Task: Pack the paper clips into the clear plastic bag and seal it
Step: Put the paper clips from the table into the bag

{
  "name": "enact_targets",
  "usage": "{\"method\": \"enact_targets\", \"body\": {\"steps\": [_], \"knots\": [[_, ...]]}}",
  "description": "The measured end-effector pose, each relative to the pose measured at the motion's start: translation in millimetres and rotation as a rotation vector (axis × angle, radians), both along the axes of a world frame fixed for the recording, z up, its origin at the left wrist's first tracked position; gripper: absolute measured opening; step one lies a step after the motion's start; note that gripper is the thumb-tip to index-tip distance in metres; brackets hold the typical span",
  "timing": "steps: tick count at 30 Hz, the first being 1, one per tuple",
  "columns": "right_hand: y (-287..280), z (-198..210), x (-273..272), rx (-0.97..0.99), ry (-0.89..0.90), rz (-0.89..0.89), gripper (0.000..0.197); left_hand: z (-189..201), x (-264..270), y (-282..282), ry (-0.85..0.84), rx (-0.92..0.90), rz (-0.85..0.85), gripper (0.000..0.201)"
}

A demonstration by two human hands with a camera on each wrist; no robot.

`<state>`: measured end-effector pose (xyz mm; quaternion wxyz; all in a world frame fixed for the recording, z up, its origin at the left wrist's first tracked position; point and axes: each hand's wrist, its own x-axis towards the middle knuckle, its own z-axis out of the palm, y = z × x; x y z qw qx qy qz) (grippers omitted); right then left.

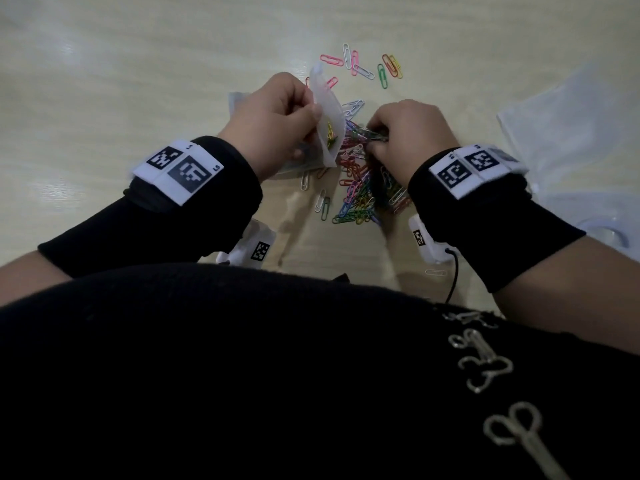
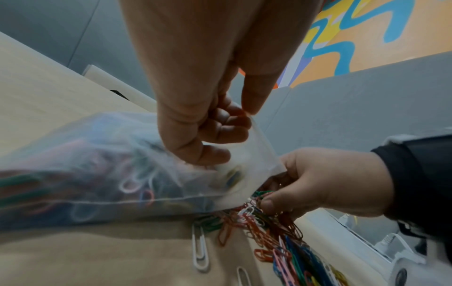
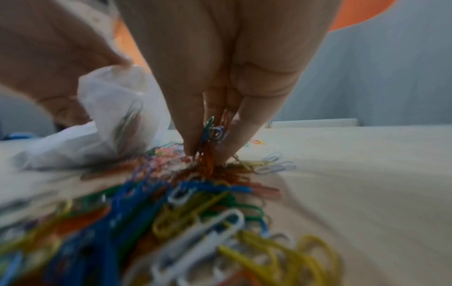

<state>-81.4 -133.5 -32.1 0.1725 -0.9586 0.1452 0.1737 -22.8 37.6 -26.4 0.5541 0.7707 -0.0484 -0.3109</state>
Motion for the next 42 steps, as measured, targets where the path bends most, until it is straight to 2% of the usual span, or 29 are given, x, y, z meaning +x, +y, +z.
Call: {"method": "enact_targets", "body": {"steps": [4, 9, 11, 14, 18, 20, 23, 27, 29, 31, 32, 34, 35, 37, 39, 42], "knots": [[-7, 11, 2, 0.234, -0.073, -0.259, 0.026, 3, -1, -2, 0.019, -0.030, 0.016, 0.008], [-2, 34, 8, 0.685, -0.110, -0.500, 0.026, 1, 0, -5, 0.012, 0.005, -0.005, 0.009], [1, 42, 11, 0.791, -0.086, -0.531, 0.020, 0, 0, -6, -0.002, 0.001, -0.026, 0.009], [7, 44, 14, 0.832, 0.026, -0.511, 0.011, 0, 0, -7, -0.011, -0.018, -0.038, 0.009], [14, 37, 19, 0.682, 0.077, -0.462, 0.007, -1, -1, -7, -0.032, 0.000, -0.057, 0.009], [16, 37, 21, 0.648, 0.089, -0.447, 0.017, -2, -1, -7, -0.034, 0.006, -0.048, 0.008], [20, 44, 26, 0.676, 0.134, -0.462, 0.031, -4, 0, -6, -0.044, 0.025, -0.021, 0.008], [25, 60, 24, 0.786, 0.107, -0.507, 0.034, -8, 3, -4, -0.062, 0.051, -0.022, 0.008], [21, 64, 19, 0.676, 0.023, -0.469, 0.030, -9, 6, -3, -0.059, 0.044, -0.005, 0.007], [16, 60, 10, 0.422, 0.037, -0.363, 0.028, -10, 9, -1, -0.055, 0.039, 0.015, 0.006], [14, 54, 4, 0.264, 0.105, -0.304, 0.036, -11, 11, -1, -0.053, 0.035, 0.021, 0.006], [11, 39, -11, -0.003, 0.283, -0.277, 0.074, -14, 13, 1, -0.057, 0.035, 0.023, 0.006], [12, 32, -20, -0.071, 0.368, -0.304, 0.092, -14, 13, 2, -0.060, 0.038, 0.022, 0.006], [15, 21, -35, -0.118, 0.484, -0.335, 0.113, -16, 12, 4, -0.062, 0.042, 0.022, 0.006], [18, 14, -44, -0.109, 0.528, -0.335, 0.121, -17, 10, 5, -0.052, 0.032, 0.021, 0.007], [25, 8, -46, -0.032, 0.459, -0.386, 0.117, -19, 7, 5, -0.025, 0.016, 0.011, 0.006]]}}
